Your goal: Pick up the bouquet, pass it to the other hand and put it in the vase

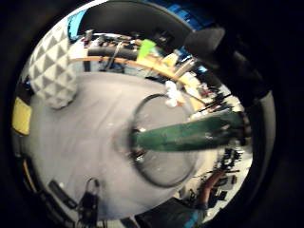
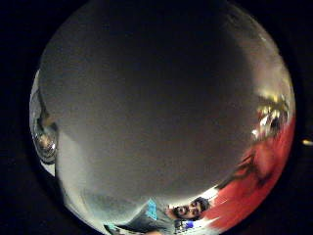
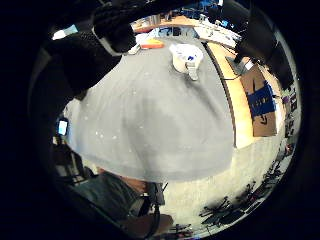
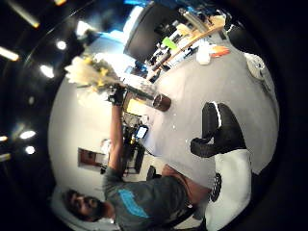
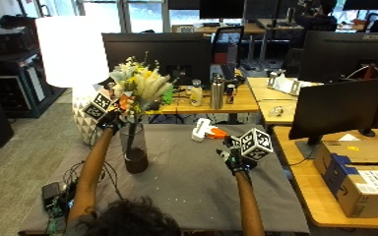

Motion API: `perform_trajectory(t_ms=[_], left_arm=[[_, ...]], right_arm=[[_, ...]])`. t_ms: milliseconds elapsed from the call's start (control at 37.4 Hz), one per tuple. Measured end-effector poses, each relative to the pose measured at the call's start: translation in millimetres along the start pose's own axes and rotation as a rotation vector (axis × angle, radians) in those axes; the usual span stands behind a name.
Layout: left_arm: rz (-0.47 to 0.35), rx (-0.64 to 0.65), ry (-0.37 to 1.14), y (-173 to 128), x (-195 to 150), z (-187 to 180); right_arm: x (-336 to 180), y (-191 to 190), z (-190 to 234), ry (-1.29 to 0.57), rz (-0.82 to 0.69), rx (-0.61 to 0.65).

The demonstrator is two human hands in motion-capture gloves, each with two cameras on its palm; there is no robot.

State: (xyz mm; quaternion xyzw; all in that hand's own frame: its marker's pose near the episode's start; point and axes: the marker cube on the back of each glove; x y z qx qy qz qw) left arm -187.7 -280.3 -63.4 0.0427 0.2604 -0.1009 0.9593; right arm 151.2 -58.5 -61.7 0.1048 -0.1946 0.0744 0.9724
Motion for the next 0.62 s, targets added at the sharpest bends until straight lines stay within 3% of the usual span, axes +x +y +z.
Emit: perform_trajectory(t_ms=[80, 214, 375, 616], left_arm=[[0.003, -0.078, 0.129, 26.6, 13.2, -8.2], [0.01, 0.012, 0.233, 49.5, 6.7, -44.2], [0.064, 0.107, 0.237, 73.2, -1.5, -78.2], [0.127, 0.159, 0.201, 91.0, -2.8, -97.4]], right_arm=[[0.3, -1.3, -0.7, -0.002, -0.005, 0.009], [-0.9, -7.0, 1.4, -0.009, -0.021, 0.022], [-14.7, -12.4, 7.4, -0.027, -0.05, 0.014], [-29.1, -24.3, 21.6, -0.038, -0.077, -0.004]])
